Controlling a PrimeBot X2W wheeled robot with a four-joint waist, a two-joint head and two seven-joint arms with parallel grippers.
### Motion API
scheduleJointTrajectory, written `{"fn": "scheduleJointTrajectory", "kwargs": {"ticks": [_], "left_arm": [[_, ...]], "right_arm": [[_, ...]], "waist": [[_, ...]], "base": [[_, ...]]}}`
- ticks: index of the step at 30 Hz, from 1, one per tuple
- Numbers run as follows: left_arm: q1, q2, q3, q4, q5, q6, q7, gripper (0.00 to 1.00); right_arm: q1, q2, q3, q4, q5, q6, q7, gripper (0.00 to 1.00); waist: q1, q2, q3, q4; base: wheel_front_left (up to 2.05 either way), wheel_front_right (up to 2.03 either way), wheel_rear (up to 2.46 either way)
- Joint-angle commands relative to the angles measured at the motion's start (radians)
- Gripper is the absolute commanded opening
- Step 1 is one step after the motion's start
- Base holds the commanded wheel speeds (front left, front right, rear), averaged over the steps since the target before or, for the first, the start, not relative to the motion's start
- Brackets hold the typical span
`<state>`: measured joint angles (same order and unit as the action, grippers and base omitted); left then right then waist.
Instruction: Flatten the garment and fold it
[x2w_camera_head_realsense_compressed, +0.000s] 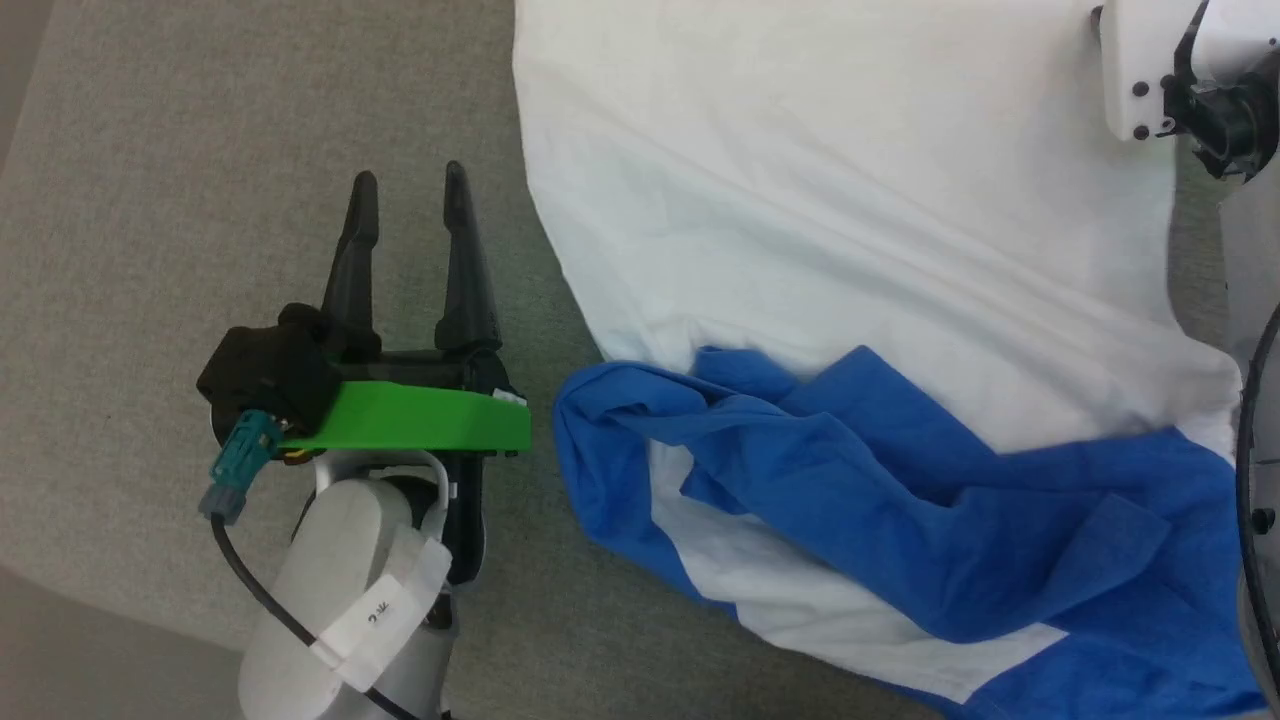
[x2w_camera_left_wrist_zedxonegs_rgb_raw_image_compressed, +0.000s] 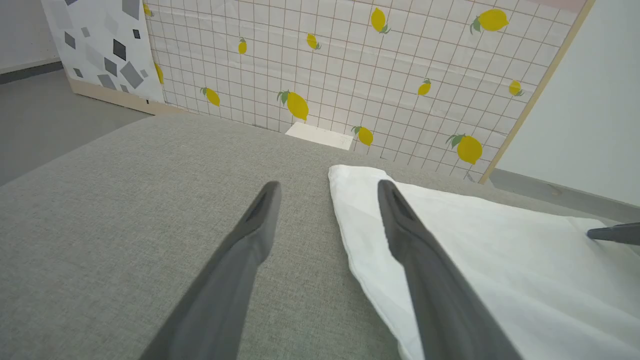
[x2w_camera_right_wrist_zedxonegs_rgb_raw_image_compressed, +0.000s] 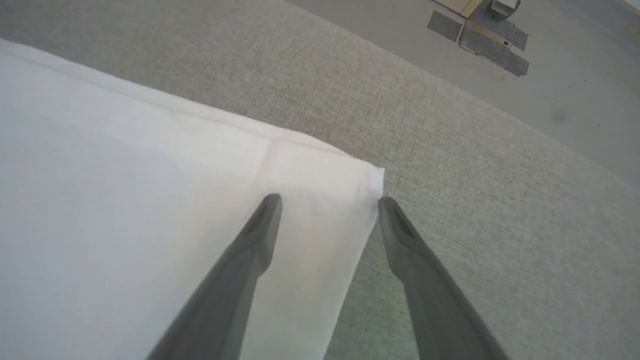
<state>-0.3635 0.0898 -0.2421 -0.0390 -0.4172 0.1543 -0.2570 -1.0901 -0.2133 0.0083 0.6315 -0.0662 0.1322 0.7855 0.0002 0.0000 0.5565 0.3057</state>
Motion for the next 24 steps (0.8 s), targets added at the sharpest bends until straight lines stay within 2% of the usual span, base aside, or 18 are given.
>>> {"fn": "scheduleJointTrajectory", "kwargs": {"ticks": [1,6,7,8,9,13,16,20,24], "left_arm": [[-0.009,-0.009,0.005,0.006,0.009,-0.01,-0.005,1.0],[-0.005,-0.024,0.015,0.019,0.019,-0.024,-0.005,1.0],[-0.005,-0.027,0.016,0.023,0.02,-0.027,-0.005,1.0],[-0.006,-0.028,0.016,0.025,0.02,-0.029,-0.005,1.0],[-0.007,-0.03,0.018,0.03,0.019,-0.032,-0.005,1.0],[-0.025,-0.03,0.023,0.054,0.016,-0.045,-0.005,1.0],[-0.065,-0.007,0.02,0.075,0.011,-0.067,0.027,1.0],[-0.177,0.06,0.025,0.109,0.01,-0.098,0.141,1.0],[-0.334,0.127,0.035,0.18,-0.009,-0.12,0.323,1.0]], "right_arm": [[-0.018,-0.005,0.005,0.022,-0.018,-0.002,-0.005,1.0],[-0.014,0.002,0.027,0.091,-0.017,-0.002,0.045,1.0],[-0.016,0.003,0.023,0.099,-0.007,-0.002,0.056,0.74],[-0.017,0.002,0.02,0.104,-0.001,-0.002,0.062,0.32],[-0.018,0.001,0.023,0.108,0.005,-0.002,0.069,0.0],[-0.032,0.0,0.018,0.103,0.042,-0.002,0.055,0.0],[-0.046,-0.002,0.02,0.09,0.065,-0.002,0.018,0.0],[-0.067,0.006,0.047,0.07,0.099,-0.002,-0.032,0.0],[-0.089,0.016,0.093,0.053,0.143,-0.002,-0.077,0.0]], "waist": [[-0.0002,0.0,0.045,0.042],[-0.0002,0.0,0.044,0.035],[-0.0002,0.0,0.043,0.033],[-0.0002,0.0,0.042,0.031],[-0.0002,0.0,0.038,0.028],[-0.0002,0.0,0.021,0.006],[-0.0002,0.0,0.001,-0.02],[-0.0002,0.0,-0.023,-0.069],[-0.0002,0.0,-0.024,-0.122]], "base": [[0.0,0.0,0.0],[0.0,0.0,0.0],[0.0,0.0,0.0],[0.0,0.0,0.0],[0.0,0.0,0.0],[0.0,0.0,0.0],[0.0,0.0,0.0],[0.0,0.0,0.0],[0.0,0.0,0.0]]}}
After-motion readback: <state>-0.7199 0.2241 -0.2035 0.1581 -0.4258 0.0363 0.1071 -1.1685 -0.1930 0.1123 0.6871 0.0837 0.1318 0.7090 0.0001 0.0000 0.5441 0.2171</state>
